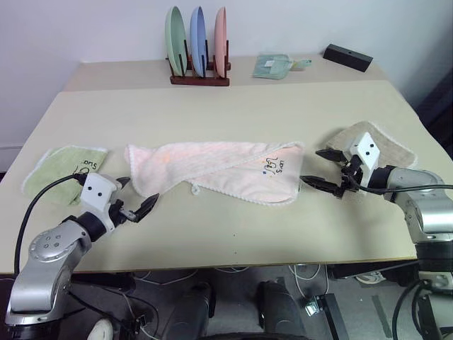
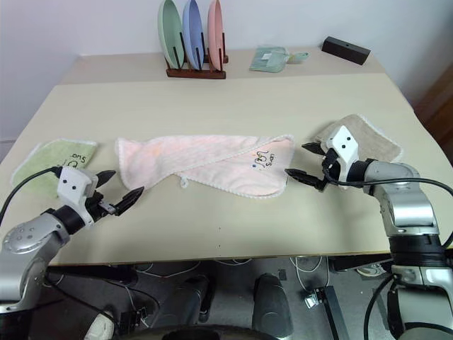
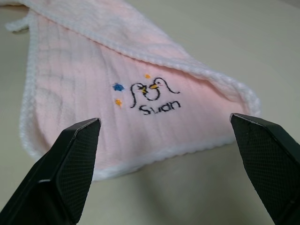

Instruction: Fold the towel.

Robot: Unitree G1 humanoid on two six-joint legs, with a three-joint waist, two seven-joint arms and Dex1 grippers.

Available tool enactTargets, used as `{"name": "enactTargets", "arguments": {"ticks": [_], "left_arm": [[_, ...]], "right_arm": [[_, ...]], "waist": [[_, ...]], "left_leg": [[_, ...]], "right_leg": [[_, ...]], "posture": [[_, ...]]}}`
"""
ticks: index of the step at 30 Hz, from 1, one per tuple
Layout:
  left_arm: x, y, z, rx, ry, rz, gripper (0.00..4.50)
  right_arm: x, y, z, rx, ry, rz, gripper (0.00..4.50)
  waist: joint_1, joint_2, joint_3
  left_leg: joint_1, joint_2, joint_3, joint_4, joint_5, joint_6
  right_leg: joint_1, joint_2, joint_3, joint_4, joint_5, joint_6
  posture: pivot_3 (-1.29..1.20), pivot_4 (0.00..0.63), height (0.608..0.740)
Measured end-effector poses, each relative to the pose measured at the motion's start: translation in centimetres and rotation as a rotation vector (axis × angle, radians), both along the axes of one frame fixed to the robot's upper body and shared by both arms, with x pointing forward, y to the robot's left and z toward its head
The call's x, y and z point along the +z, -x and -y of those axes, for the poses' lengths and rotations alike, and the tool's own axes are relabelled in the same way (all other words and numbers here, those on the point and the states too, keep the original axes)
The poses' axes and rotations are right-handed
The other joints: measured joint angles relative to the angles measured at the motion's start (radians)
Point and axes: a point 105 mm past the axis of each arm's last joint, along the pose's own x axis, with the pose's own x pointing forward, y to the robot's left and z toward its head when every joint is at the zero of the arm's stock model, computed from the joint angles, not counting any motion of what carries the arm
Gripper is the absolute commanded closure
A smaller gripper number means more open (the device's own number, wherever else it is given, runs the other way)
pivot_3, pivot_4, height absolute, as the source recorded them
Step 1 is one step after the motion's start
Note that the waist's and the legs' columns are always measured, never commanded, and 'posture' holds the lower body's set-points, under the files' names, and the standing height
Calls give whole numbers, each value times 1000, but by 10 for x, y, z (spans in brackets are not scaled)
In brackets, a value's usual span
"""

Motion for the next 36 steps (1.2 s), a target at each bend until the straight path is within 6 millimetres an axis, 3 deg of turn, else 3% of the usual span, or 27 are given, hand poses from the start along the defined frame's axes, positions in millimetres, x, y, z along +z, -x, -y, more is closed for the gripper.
{"name": "enactTargets", "arguments": {"ticks": [8, 14, 17, 21, 24, 30, 33, 36], "left_arm": [[3, -8, 11, -38, -11, 16, 24], [13, -10, 51, -211, -119, 35, 24], [15, -12, 61, -235, -184, 42, 24], [8, -12, 45, -207, -342, 19, 24], [-7, -11, 21, -165, -462, -31, 24], [-19, -16, 1, -143, -491, -60, 24], [-20, -26, -2, -158, -517, -37, 832], [-23, -38, -6, -158, -542, -20, 2332]], "right_arm": [[-2, -3, -4, -22, -11, 14, 0], [-10, -7, -20, 8, 0, 36, 0], [-13, -7, -27, 33, -8, 35, 0], [-14, -8, -30, 28, -15, 37, 0], [-16, -10, -33, 16, -19, 42, 0], [-14, -9, -38, 17, -15, 60, 0], [-12, -9, -39, 12, -15, 72, 0], [-15, -7, -38, 3, -15, 64, 0]], "waist": [[1, -1, 0], [0, -1, 0], [-2, -1, 0], [-3, -1, 0], [-2, -1, 1], [4, -1, 1], [4, -1, 0], [3, 0, 0]], "left_leg": [[0, 0, 2, 0, 0, 1], [0, 0, 3, 0, 0, 1], [0, 0, 3, 0, 0, 1], [0, 1, 5, -1, 0, 1], [0, 1, 6, -2, -1, 1], [-1, 1, 5, -1, -1, 1], [0, 1, 5, -1, -1, 1], [0, 1, 5, -1, -1, 1]], "right_leg": [[-1, 0, 2, 0, 0, 0], [-1, 0, 3, 0, 0, 0], [-1, 1, 3, 0, 0, 0], [-3, 1, 5, 1, 0, 0], [-4, 1, 6, 1, 0, 0], [-4, 1, 6, 1, 0, 0], [-4, 1, 6, 1, 0, 0], [-4, 1, 6, 1, 0, 0]], "posture": [[0, 150, 740], [0, 150, 740], [0, 150, 740], [0, 150, 740], [0, 150, 740], [0, 150, 740], [0, 150, 740], [0, 150, 740]]}}
